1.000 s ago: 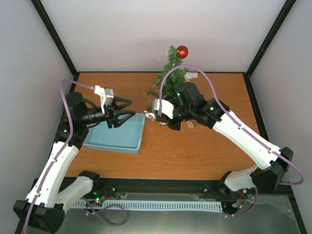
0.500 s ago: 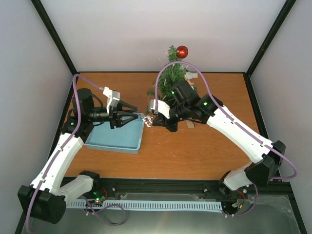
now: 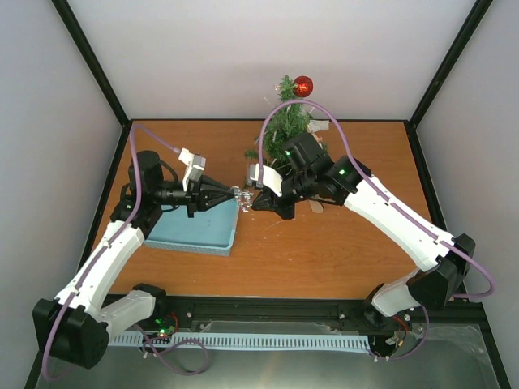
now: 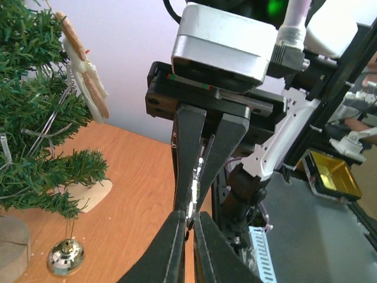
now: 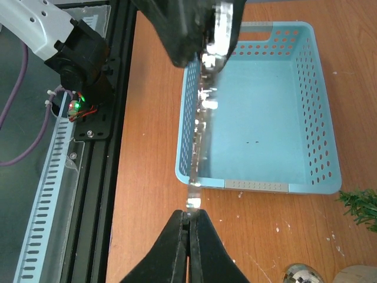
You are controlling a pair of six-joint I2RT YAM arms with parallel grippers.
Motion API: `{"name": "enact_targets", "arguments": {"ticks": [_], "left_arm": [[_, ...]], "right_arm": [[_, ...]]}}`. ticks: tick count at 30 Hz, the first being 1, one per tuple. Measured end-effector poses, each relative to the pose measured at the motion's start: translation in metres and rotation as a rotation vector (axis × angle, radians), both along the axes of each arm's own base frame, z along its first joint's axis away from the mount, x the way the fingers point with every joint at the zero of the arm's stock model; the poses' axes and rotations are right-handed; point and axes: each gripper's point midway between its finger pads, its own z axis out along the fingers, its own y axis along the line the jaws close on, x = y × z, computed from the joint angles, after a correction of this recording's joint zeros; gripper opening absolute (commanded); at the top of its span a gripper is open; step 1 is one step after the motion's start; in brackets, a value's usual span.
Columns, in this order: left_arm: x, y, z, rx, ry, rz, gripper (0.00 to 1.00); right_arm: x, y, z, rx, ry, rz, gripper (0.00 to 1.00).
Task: Decorate the small christmas tree
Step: Place the decoration item on the Christmas tree.
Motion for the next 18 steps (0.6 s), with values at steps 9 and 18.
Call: {"name": "enact_targets", "arguments": {"ticks": [9, 18], "left_arm": [[-0.002, 0.002, 0.006, -0.053, 0.050, 0.044, 0.01], [0.013, 0.012, 0.024, -0.247, 0.178, 0.195, 0.01]], "right_arm": [[0.008, -0.009, -0.002, 0.025, -0.018, -0.111, 0.39], [0.015, -0.068, 0.045, 0.349, -0.150, -0.481, 0.45]]}}
